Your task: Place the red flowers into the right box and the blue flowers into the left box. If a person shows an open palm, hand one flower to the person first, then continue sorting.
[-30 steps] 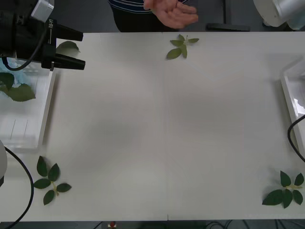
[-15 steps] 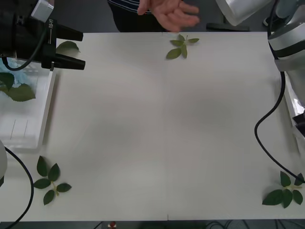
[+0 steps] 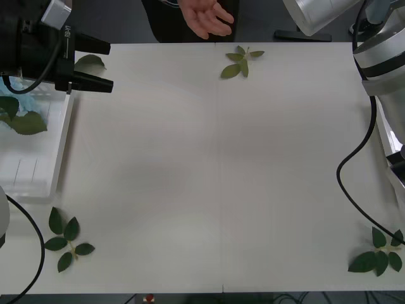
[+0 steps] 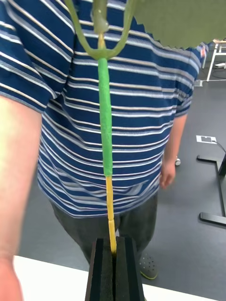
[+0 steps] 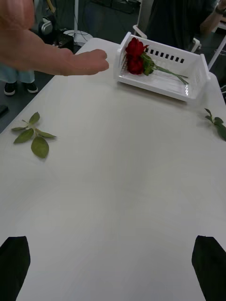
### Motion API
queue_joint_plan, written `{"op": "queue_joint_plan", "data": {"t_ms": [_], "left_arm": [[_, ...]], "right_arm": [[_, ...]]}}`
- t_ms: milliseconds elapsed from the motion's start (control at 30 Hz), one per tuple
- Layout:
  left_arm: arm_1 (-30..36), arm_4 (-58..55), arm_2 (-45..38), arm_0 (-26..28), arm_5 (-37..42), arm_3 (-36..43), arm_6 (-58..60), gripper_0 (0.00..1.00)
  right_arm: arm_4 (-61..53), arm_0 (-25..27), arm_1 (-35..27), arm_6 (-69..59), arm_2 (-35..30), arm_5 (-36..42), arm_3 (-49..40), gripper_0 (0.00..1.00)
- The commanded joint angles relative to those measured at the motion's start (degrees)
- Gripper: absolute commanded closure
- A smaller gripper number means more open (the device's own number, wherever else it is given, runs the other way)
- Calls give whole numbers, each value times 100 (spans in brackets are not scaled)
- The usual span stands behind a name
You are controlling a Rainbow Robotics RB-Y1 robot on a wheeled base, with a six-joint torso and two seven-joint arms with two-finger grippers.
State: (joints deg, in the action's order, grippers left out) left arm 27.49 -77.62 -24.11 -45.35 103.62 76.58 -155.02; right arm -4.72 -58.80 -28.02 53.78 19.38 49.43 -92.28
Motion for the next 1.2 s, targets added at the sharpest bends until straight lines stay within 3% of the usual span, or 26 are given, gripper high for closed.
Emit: {"op": "queue_joint_plan", "data": {"t_ms": [33,1200], "left_arm": [[213,-25,-15,-18,-17,94,2,0],[213,-25,-15,-18,-17,94,2,0]], "right_arm": [[24,-220,-54,-122,-14,-39,-97,100],[24,-220,-54,-122,-14,-39,-97,100]]}}
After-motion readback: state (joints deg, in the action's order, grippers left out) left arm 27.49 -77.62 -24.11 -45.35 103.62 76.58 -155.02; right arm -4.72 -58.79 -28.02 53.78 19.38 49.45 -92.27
